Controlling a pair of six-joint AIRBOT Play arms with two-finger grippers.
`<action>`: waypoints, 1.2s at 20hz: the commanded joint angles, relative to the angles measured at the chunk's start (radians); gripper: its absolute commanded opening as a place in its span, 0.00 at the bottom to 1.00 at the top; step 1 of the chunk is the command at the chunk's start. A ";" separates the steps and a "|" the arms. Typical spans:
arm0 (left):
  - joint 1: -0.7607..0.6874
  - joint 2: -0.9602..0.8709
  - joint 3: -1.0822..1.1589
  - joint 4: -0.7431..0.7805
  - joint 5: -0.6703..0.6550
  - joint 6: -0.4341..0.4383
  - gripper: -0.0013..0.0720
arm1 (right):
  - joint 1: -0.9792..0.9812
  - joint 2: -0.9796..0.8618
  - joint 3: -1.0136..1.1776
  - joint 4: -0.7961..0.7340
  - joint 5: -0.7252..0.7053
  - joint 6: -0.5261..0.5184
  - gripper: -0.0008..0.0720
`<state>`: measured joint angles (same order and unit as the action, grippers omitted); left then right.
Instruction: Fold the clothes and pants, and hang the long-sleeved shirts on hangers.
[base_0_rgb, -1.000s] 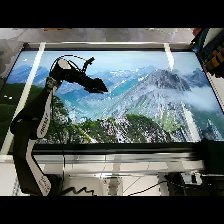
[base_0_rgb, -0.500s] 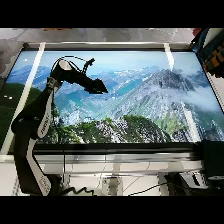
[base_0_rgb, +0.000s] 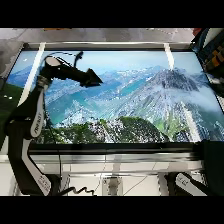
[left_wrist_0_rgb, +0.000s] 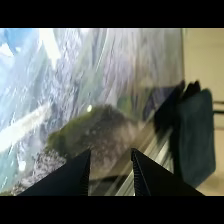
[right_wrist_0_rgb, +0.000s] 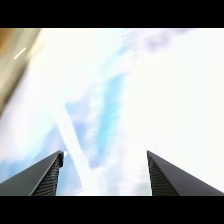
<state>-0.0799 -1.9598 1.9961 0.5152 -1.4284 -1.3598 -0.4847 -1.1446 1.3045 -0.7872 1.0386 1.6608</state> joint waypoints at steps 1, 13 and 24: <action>0.088 0.075 0.000 -0.037 0.073 -0.012 0.40 | 0.299 -0.061 0.002 0.115 -0.241 -0.004 0.82; 0.202 0.152 0.000 -0.038 0.243 -0.016 0.33 | 0.484 -0.092 0.002 0.183 -0.377 -0.003 0.82; 0.202 0.049 0.000 -0.038 0.243 -0.016 0.33 | 0.484 -0.092 0.002 0.183 -0.377 -0.003 0.82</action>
<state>0.1211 -1.8816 1.9961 0.4770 -1.1858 -1.3766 -0.0013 -1.2358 1.3064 -0.6044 0.6617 1.6577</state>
